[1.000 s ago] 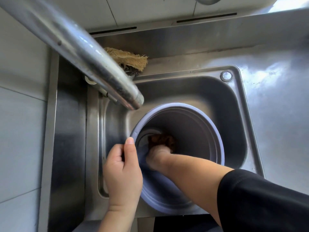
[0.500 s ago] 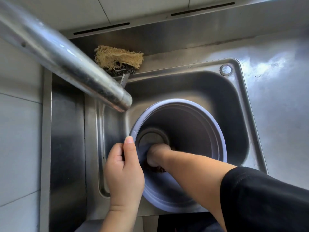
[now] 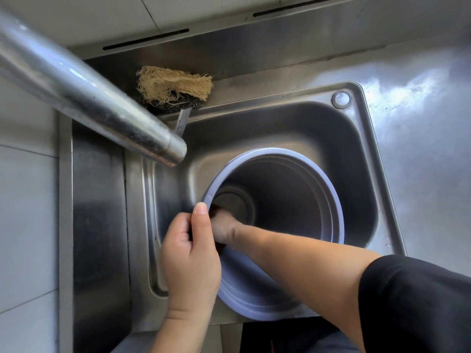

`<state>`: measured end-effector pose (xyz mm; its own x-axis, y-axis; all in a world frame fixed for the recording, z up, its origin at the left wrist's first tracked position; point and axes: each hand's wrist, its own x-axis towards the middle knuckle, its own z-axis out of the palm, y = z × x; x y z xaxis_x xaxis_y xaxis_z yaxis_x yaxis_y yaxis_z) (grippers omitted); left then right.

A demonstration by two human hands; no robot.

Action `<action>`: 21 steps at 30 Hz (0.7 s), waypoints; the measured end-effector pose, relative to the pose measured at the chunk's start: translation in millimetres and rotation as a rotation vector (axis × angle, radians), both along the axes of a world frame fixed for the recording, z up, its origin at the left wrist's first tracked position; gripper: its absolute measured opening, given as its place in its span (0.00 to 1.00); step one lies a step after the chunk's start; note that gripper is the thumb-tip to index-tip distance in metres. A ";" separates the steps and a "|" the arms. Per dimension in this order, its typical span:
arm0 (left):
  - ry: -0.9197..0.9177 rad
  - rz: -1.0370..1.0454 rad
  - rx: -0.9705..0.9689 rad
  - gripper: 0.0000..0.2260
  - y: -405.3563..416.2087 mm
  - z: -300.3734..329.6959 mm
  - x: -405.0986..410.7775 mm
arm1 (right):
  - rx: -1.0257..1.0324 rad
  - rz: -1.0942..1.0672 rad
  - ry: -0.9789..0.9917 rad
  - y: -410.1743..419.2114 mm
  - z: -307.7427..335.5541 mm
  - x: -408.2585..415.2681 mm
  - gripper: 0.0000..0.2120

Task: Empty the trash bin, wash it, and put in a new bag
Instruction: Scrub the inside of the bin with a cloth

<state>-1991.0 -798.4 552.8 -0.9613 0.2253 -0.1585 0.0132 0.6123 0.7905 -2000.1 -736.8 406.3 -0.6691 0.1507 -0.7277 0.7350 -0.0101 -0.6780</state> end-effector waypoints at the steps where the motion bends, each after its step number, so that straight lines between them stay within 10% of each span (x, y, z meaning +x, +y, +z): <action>1: 0.007 -0.012 -0.007 0.21 0.5 1.0 0.6 | 0.098 0.056 0.055 -1.0 0.3 -2.2 0.11; 10: 0.045 -0.038 -0.013 0.21 3.7 4.7 5.5 | 0.849 0.608 0.207 27.7 -40.6 12.5 0.27; 21: 0.073 -0.032 -0.038 0.23 1.8 3.1 3.3 | 0.697 0.715 -0.356 23.5 -27.3 30.4 0.32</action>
